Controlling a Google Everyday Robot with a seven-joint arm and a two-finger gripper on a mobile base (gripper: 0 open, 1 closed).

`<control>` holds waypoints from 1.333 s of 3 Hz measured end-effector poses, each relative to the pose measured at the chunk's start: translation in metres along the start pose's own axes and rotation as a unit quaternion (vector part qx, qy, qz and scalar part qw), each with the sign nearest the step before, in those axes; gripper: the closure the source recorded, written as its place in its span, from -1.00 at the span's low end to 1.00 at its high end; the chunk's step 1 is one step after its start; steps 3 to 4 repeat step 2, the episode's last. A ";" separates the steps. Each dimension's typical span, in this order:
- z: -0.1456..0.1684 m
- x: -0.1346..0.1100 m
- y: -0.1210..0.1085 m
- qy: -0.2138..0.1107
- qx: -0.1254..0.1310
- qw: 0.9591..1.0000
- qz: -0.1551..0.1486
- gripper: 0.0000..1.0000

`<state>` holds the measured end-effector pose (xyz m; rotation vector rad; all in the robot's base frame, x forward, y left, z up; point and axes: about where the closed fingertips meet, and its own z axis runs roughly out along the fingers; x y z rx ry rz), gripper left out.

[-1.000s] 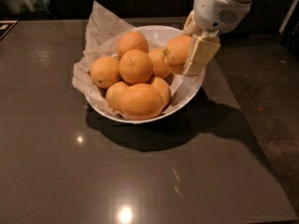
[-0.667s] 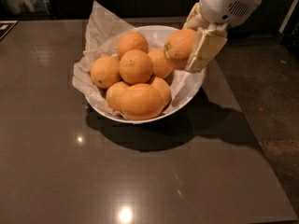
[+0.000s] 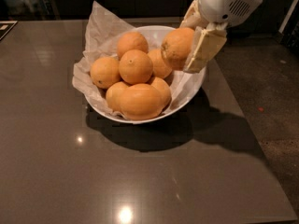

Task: Pick orange from white bowl

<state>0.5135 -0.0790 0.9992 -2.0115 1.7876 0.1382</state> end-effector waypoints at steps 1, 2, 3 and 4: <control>-0.017 -0.033 0.047 0.014 -0.015 0.999 -0.042 1.00; -0.018 -0.035 0.046 0.012 -0.010 0.999 -0.042 1.00; -0.018 -0.035 0.046 0.012 -0.010 0.999 -0.042 1.00; -0.018 -0.035 0.046 0.012 -0.010 0.999 -0.042 1.00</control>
Offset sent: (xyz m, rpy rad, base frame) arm -0.0867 0.0240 0.0127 -0.1048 0.0306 0.1150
